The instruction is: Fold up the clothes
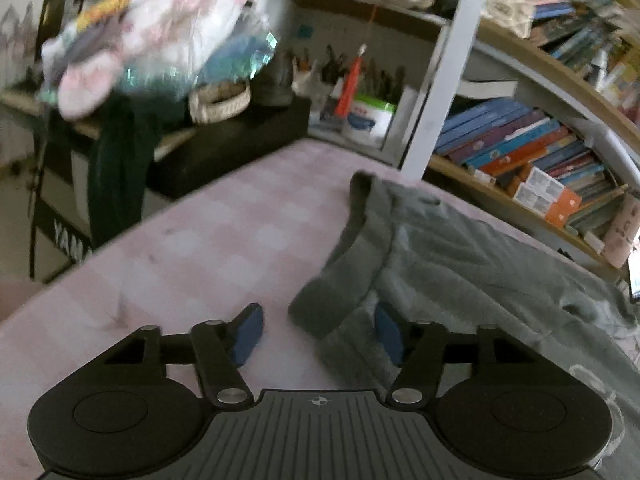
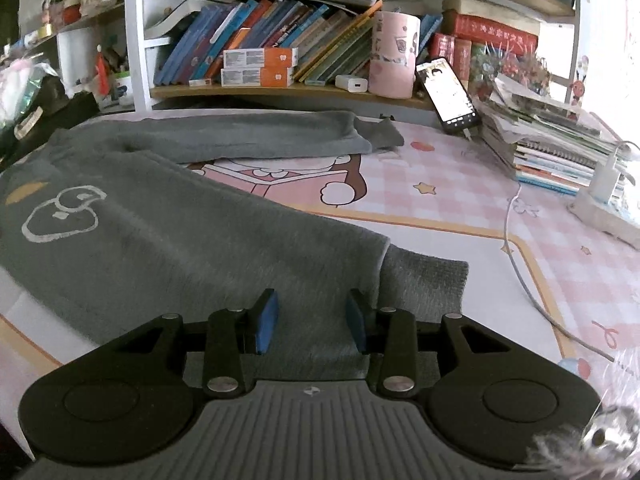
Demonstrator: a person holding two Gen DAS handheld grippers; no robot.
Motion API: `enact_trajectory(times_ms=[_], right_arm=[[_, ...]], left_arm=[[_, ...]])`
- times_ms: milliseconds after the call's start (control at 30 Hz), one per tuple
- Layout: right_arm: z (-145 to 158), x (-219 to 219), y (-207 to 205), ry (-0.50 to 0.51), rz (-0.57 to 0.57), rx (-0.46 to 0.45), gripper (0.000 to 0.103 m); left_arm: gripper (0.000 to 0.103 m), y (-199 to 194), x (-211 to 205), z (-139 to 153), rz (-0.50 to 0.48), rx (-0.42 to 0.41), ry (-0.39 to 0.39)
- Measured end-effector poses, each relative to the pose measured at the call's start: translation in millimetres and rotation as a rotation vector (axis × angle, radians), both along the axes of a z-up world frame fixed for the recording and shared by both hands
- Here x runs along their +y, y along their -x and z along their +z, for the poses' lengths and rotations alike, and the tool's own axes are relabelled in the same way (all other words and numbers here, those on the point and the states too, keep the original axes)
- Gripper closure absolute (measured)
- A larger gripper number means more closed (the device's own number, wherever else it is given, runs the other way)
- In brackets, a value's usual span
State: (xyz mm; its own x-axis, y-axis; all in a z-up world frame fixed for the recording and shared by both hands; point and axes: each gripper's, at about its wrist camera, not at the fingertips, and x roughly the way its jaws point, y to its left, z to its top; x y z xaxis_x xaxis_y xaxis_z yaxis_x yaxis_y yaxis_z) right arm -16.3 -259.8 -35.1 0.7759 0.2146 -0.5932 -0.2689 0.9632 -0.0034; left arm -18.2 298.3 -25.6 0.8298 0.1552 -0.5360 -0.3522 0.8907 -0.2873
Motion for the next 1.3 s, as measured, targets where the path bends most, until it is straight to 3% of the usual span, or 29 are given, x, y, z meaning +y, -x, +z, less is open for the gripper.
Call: enact_trajectory(times_ms=[100, 200, 267, 367, 533, 800, 900, 1067, 1200, 1300], right_arm=[[-4, -4, 3, -0.028, -0.007, -0.014, 0.067], [-4, -4, 4, -0.037, -0.010, -0.016, 0.067], [-4, -2, 3, -0.032, -0.005, -0.014, 0.067], [-3, -2, 3, -0.058, 0.026, -0.002, 0.066], [-3, 10, 4, -0.002, 0.047, -0.015, 0.065], [-6, 4, 5, -0.013, 0.077, -0.027, 0.064], [-7, 5, 5, -0.015, 0.063, -0.035, 0.063], [-7, 7, 6, -0.013, 0.043, -0.039, 0.063], [-6, 10, 8, -0.006, 0.030, -0.038, 0.063], [-2, 10, 9, -0.012, 0.013, -0.042, 0.063]], left_arm=[[0.069, -5, 4, -2, -0.009, -0.011, 0.057], [0.077, -10, 2, -2, -0.091, 0.015, 0.039], [0.078, -11, 11, 6, -0.101, 0.049, 0.016], [0.078, 2, 29, 14, -0.056, 0.016, 0.062], [0.078, 15, 17, 5, -0.039, 0.040, 0.003], [0.074, 34, 17, 0, -0.010, -0.013, 0.019], [0.070, 35, 12, -2, -0.015, -0.019, -0.024], [0.060, 42, -7, 7, -0.005, -0.002, -0.161], [0.060, 61, -26, 22, -0.017, -0.088, -0.251], [0.060, 65, -39, 28, -0.076, -0.127, -0.257]])
